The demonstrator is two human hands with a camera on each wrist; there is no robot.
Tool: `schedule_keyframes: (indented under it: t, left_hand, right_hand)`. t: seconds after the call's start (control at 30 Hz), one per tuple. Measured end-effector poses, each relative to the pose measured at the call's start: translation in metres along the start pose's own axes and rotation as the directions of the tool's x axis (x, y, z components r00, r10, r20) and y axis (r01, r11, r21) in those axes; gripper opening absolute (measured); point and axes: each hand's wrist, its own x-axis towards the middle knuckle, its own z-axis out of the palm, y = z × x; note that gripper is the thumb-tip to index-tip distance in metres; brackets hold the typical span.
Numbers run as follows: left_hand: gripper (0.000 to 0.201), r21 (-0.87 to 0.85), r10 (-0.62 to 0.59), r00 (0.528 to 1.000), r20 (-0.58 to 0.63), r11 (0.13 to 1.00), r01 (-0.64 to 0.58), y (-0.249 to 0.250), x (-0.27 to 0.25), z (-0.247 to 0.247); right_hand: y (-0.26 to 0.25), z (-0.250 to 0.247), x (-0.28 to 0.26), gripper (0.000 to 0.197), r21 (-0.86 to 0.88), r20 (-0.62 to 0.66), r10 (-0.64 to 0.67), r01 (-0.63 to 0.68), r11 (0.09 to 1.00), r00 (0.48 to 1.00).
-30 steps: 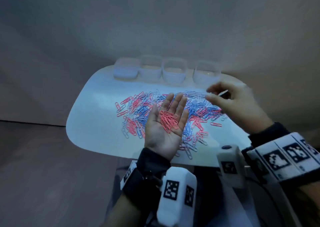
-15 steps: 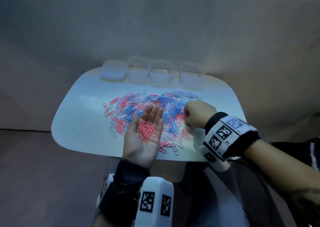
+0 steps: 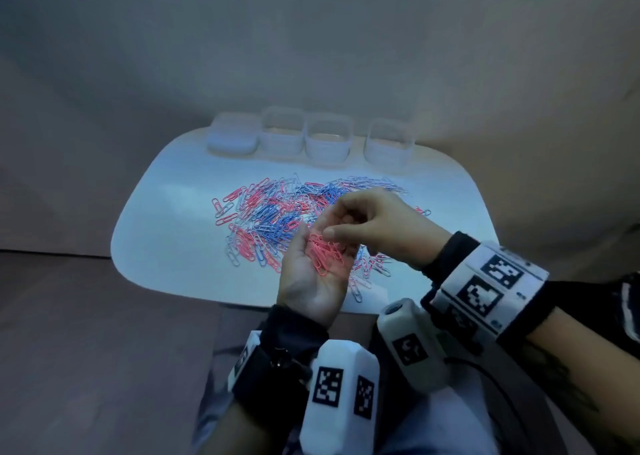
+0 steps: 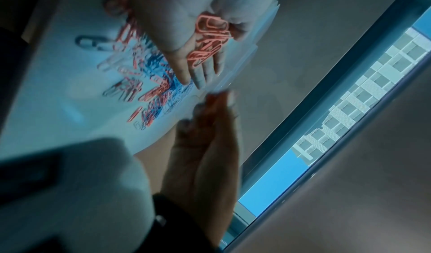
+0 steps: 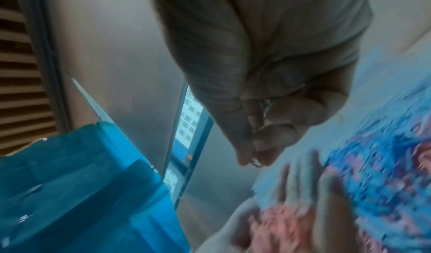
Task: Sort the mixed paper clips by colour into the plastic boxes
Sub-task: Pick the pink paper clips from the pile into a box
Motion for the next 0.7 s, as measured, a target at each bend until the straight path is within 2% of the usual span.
schedule_keyframes:
  t: [0.07,0.1,0.13,0.17,0.23,0.27,0.33,0.4,0.47,0.57,0.7]
  left_hand:
    - [0.050,-0.003,0.004,1.000,-0.001,1.000,-0.004,-0.001,0.000,0.001]
    - [0.047,-0.002,0.006,1.000,0.001,1.000,-0.006,0.001,-0.001,0.000]
    - [0.045,-0.003,0.011,1.000,0.008,1.000,-0.011,0.004,-0.002,-0.001]
    - [0.043,-0.007,0.019,1.000,0.019,1.000,-0.019,0.007,-0.003,-0.003]
    - [0.041,-0.022,0.028,0.999,0.033,0.999,-0.027,0.010,-0.005,-0.007]
    - [0.042,-0.026,0.033,0.999,0.032,0.999,-0.032,0.011,-0.005,-0.008]
    - [0.044,-0.046,0.032,0.999,0.035,0.998,-0.030,0.012,-0.007,-0.009]
    - [0.039,-0.052,0.032,0.998,0.050,0.998,-0.029,0.013,-0.010,-0.009]
    - [0.028,-0.061,0.032,0.996,0.079,0.998,-0.027,0.015,-0.013,-0.008]
    - [0.030,-0.053,0.028,0.995,0.095,0.998,-0.023,0.014,-0.015,-0.008]
    - [0.042,-0.035,0.024,0.999,0.048,0.999,-0.022,0.008,-0.017,-0.004]
  right_hand:
    - [0.009,-0.003,0.000,0.002,0.007,-0.219,-0.043,0.045,0.999,0.975]
    - [0.017,-0.010,0.001,0.004,-0.036,-0.346,-0.046,0.036,0.999,0.937]
    - [0.026,-0.019,0.001,0.005,-0.124,-0.426,-0.035,-0.021,0.992,0.904]
    - [0.036,-0.027,0.002,0.003,-0.236,-0.450,-0.007,-0.112,0.965,0.893]
    - [0.054,-0.040,0.004,0.002,-0.447,-0.391,0.113,-0.296,0.844,0.913]
    - [0.060,-0.043,0.004,0.006,-0.529,-0.369,0.160,-0.348,0.773,0.916]
    - [0.068,-0.048,0.005,0.020,-0.628,-0.391,0.185,-0.408,0.663,0.902]
    - [0.073,-0.060,0.005,0.029,-0.655,-0.441,0.175,-0.450,0.607,0.880]
    - [0.080,-0.072,0.009,0.029,-0.650,-0.418,0.168,-0.423,0.631,0.893]
    - [0.086,-0.077,0.017,0.022,-0.621,-0.267,0.157,-0.294,0.727,0.951]
    - [0.090,-0.074,0.028,0.018,-0.651,-0.253,0.171,-0.298,0.698,0.952]
